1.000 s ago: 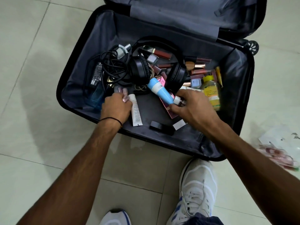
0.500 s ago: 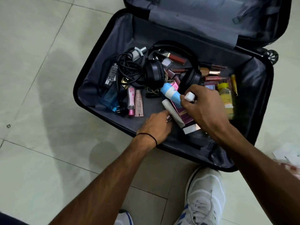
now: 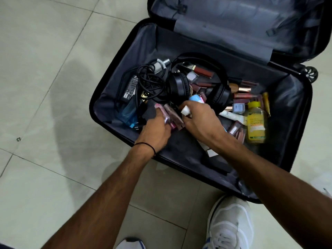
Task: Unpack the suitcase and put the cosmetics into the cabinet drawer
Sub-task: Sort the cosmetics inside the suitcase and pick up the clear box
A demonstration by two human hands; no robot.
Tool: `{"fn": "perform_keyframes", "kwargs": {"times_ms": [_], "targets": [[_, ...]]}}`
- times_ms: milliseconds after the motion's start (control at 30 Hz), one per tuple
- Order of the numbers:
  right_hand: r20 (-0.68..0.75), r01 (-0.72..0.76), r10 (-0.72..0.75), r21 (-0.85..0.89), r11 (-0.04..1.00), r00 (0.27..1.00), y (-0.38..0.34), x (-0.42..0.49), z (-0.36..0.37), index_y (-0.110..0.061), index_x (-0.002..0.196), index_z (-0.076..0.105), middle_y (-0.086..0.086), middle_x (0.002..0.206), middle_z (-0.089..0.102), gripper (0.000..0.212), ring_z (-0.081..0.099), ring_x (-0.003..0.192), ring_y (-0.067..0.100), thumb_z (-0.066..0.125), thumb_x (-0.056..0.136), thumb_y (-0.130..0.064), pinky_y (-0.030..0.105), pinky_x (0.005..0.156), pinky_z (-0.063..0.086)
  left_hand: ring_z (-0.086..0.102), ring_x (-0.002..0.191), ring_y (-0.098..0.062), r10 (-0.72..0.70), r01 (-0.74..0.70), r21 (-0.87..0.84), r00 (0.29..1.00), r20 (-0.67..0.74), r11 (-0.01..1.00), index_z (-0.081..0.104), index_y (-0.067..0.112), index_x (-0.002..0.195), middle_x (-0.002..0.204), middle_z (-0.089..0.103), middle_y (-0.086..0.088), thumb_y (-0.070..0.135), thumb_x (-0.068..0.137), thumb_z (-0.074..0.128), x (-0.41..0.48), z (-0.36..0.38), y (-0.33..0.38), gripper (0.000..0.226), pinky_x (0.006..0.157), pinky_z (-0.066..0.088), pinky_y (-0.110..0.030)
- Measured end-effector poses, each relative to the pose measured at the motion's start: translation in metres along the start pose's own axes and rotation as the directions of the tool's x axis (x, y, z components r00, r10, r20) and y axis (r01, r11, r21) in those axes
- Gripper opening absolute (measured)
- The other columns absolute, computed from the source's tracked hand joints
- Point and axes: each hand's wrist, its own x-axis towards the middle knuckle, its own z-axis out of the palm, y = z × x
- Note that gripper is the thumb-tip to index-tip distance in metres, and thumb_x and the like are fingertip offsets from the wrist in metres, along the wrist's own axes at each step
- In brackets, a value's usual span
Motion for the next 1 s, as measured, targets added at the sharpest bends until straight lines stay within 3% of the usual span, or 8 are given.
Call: {"fn": "perform_keyframes", "kwargs": {"times_ms": [200,300,400,500,600,700,867,1000], "targets": [[0.103,-0.017,0.026,-0.086,0.996,0.994,0.004,0.008,0.002,-0.013,0.113,0.066,0.008,0.102,0.065,0.026,0.058,0.095,0.028,0.056,0.089,-0.019,0.031,0.079,0.044,0.065,0.072,-0.034,-0.056,0.017,-0.259,0.988,-0.144,0.966,0.048,0.018,0.128,0.095,0.067,-0.014,0.022,0.095,0.048,0.004,-0.007,-0.006,0.033,0.071,0.057,-0.046],[0.244,0.112,-0.075,-0.142,0.983,0.967,0.008,0.006,0.011,-0.018,0.131,0.058,0.004,0.127,0.063,0.041,0.06,0.113,0.031,0.056,0.09,-0.02,0.037,0.091,0.049,0.066,0.075,-0.037,-0.037,-0.021,-0.241,0.972,-0.233,0.97,0.048,0.013,0.117,0.094,0.067,-0.014,0.021,0.096,0.048,0.014,-0.015,-0.011,0.022,0.074,0.055,-0.047],[0.341,0.147,-0.082,-0.167,0.975,0.936,0.011,0.007,0.006,-0.022,0.136,0.056,0.002,0.133,0.062,0.05,0.06,0.117,0.028,0.057,0.087,-0.015,0.039,0.093,0.05,0.065,0.079,-0.038,-0.008,-0.016,-0.177,0.991,-0.134,0.984,0.048,0.013,0.111,0.105,0.063,-0.013,0.023,0.096,0.047,0.027,-0.02,-0.015,0.018,0.078,0.054,-0.049],[0.392,0.093,-0.046,-0.102,0.99,0.919,0.011,0.006,-0.013,-0.021,0.126,0.064,0.001,0.11,0.069,0.042,0.064,0.088,0.013,0.055,0.087,-0.007,0.026,0.079,0.047,0.065,0.083,-0.038,-0.014,0.012,-0.174,1.0,-0.007,0.985,0.05,0.014,0.116,0.112,0.062,-0.014,0.024,0.096,0.049,0.033,-0.021,-0.013,0.023,0.081,0.054,-0.048],[0.169,-0.036,0.016,0.12,0.992,0.986,0.007,0.005,-0.036,-0.024,0.098,0.072,-0.004,0.092,0.072,0.024,0.06,0.06,0.003,0.058,0.088,-0.008,0.024,0.06,0.05,0.061,0.102,-0.036,0.022,-0.017,-0.125,0.999,0.044,0.992,0.055,0.012,0.121,0.118,0.063,-0.015,0.022,0.094,0.054,0.037,-0.015,-0.012,0.028,0.086,0.05,-0.04],[-0.136,-0.087,0.114,0.19,0.978,0.984,0.01,0.018,-0.056,-0.023,0.086,0.068,-0.005,0.078,0.07,0.014,0.062,0.065,0.011,0.06,0.086,-0.012,0.032,0.062,0.053,0.059,0.106,-0.035,0.103,-0.103,-0.084,0.995,0.006,0.991,0.059,0.009,0.111,0.112,0.064,-0.018,0.021,0.092,0.057,0.035,-0.005,-0.012,0.022,0.076,0.04,-0.03],[-0.051,-0.075,0.061,-0.333,0.94,0.997,0.02,0.038,-0.058,-0.021,0.125,0.062,0.011,0.111,0.071,0.032,0.066,0.1,0.034,0.059,0.093,-0.025,0.037,0.077,0.05,0.056,0.07,-0.016,0.058,-0.123,-0.42,0.985,-0.165,0.899,0.064,0.017,0.091,0.082,0.066,0.0,0.025,0.092,0.06,0.033,-0.013,-0.011,0.009,0.061,0.038,-0.027],[0.029,0.0,0.019,-0.531,0.847,0.999,0.014,0.031,-0.048,-0.02,0.121,0.06,0.01,0.108,0.069,0.028,0.065,0.097,0.034,0.054,0.097,-0.032,0.036,0.068,0.042,0.037,0.04,-0.012,-0.04,-0.07,-0.682,0.989,-0.144,0.728,0.055,0.018,0.069,0.048,0.042,0.008,0.055,0.091,0.056,0.031,-0.023,0.006,0.043,0.042,0.031,-0.025]]}}
